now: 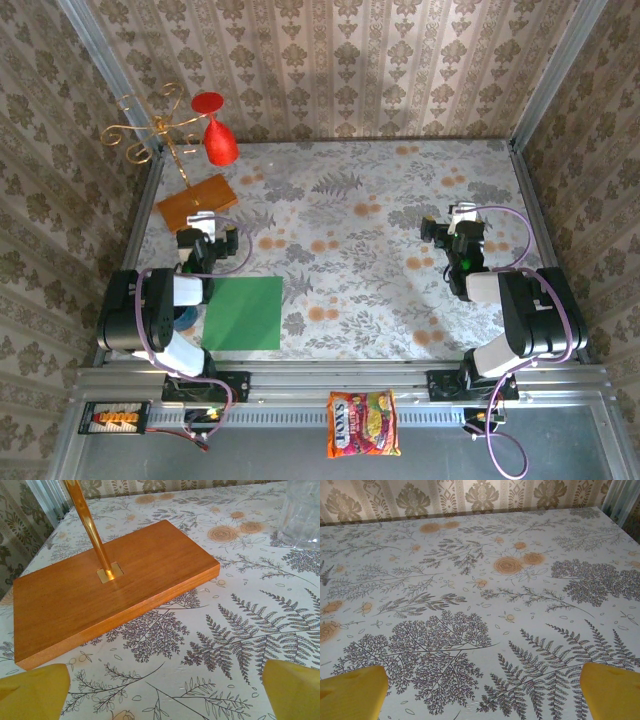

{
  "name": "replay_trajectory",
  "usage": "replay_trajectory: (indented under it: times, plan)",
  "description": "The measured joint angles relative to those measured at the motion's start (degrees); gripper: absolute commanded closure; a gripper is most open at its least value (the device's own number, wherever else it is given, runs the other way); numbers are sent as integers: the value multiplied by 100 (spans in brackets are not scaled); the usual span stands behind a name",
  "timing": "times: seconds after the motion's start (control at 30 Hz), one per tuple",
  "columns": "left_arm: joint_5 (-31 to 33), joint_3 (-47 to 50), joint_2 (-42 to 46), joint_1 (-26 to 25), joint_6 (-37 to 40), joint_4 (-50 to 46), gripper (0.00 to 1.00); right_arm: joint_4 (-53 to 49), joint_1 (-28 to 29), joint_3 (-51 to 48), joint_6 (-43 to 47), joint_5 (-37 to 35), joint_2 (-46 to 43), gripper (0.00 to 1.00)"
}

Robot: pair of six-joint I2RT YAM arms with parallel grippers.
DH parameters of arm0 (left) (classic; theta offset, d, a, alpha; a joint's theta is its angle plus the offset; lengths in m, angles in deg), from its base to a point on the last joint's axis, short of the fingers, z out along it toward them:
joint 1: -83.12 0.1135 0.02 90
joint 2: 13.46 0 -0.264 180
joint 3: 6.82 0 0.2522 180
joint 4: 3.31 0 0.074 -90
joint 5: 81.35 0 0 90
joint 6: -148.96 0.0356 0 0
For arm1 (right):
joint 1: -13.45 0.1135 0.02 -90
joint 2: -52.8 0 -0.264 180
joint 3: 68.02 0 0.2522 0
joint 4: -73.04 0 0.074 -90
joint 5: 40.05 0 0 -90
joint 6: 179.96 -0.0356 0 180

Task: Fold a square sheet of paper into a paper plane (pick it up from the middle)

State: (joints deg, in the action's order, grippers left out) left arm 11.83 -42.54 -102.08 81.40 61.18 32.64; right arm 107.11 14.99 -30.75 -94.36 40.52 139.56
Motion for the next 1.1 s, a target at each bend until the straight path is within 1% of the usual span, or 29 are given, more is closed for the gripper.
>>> replay_trajectory:
  times: [0.53, 0.73, 0.83, 0.93, 1.03, 1.1]
  plan:
    - [4, 0, 0, -2, -2, -4, 0, 0, 0, -17, 0, -2, -11, 0]
    - [39, -4, 44, -11, 0, -72, 0, -57, 0, -85, -2, -44, -256, 0]
    - [162, -4, 201, -72, 17, -177, 0, -133, 2, -85, -2, -70, -356, 0]
    - [361, -31, 651, -254, 87, -568, 0, -555, 59, -76, -2, -199, -741, 0]
    - [546, -282, 1305, -507, 96, -1338, 0, -1285, 179, 127, -92, -350, -1311, 0]
    - [636, -553, 1740, -675, -28, -1908, 0, -1843, 275, 389, -299, -376, -1655, 0]
